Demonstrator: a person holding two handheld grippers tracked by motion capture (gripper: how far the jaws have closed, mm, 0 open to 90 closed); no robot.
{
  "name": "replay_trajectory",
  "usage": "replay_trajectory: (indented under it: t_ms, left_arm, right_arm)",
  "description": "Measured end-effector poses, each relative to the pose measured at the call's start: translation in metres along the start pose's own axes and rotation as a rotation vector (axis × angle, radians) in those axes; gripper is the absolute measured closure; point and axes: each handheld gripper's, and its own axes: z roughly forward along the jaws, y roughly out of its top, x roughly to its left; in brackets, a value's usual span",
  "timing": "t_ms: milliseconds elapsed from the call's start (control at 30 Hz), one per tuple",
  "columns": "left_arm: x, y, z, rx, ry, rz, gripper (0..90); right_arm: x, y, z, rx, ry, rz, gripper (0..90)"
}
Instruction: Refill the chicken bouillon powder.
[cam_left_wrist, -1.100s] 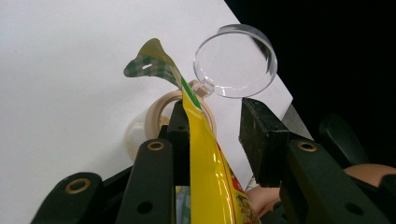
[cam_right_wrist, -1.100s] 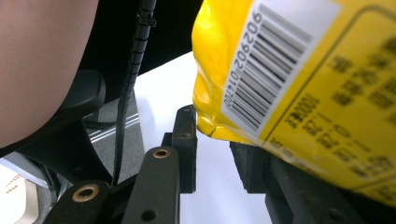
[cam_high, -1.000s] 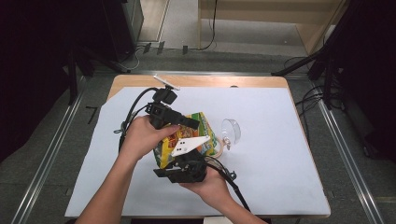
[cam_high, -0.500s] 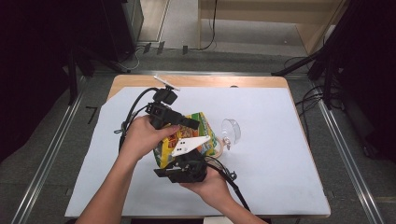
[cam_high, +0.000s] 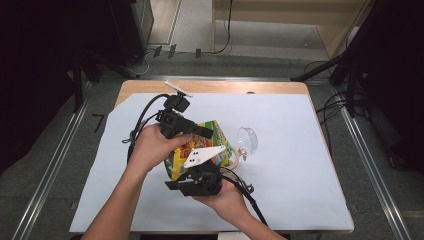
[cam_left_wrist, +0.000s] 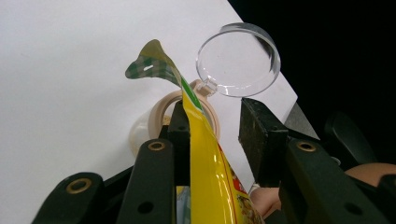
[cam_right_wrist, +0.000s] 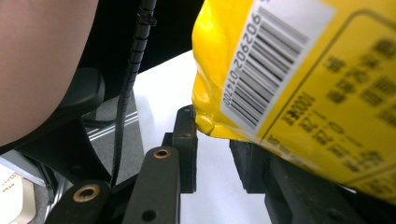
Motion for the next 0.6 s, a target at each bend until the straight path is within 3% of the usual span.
replay_trajectory:
  t_ms: [600]
  left_arm:
    - [-0.0010, -0.0003, 0.0002, 0.000, -0.003, 0.000, 66.7]
  right_arm:
    - [0.0001, -0.0001, -0.0002, 0.001, -0.001, -0.003, 73.3]
